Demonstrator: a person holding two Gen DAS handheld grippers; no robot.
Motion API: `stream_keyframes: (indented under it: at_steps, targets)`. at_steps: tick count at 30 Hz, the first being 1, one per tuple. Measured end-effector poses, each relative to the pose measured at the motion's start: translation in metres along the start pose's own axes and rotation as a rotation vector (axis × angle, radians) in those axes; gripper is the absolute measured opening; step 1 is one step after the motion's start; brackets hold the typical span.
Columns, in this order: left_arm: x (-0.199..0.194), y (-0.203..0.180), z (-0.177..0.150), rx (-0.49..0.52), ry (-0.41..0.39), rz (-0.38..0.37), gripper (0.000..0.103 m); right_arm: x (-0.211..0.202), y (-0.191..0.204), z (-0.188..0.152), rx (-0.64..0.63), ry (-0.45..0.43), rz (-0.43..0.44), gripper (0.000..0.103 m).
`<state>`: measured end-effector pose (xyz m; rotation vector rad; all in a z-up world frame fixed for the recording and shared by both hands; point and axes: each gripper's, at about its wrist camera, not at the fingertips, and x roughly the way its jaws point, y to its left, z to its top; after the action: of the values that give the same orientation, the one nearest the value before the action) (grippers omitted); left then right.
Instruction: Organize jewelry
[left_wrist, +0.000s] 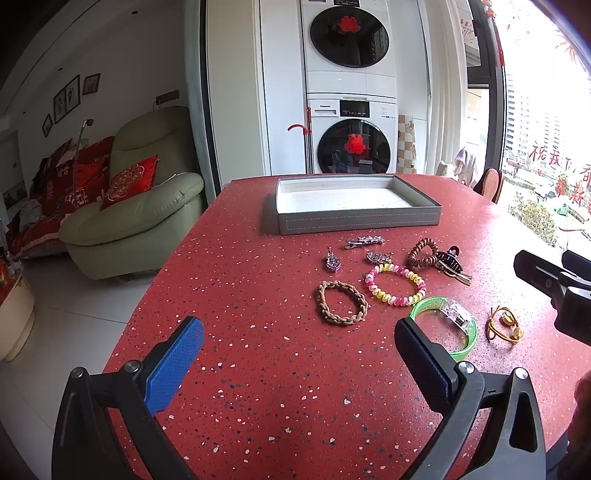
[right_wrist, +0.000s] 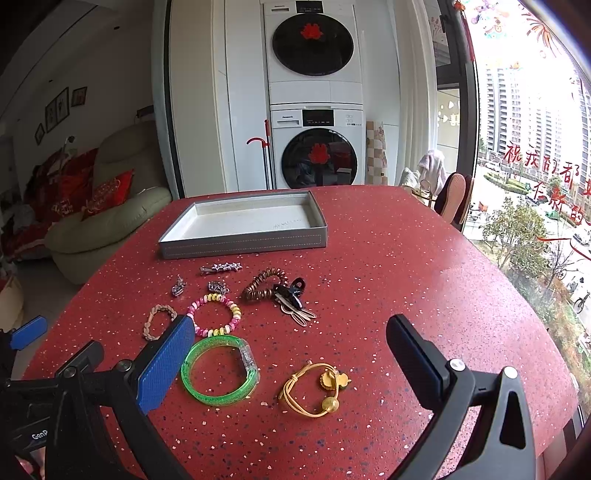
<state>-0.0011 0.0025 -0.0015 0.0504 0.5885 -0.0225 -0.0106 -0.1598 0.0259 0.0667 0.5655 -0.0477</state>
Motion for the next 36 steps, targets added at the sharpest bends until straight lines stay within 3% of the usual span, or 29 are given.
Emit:
stream_keyframes:
  at_steps: [36]
  targets:
    - [0.0064, 0.0026, -0.0020, -0.008, 0.016, 0.000, 0.103, 0.0001, 0.0013, -0.0008, 0.004, 0.010, 0.005, 0.103]
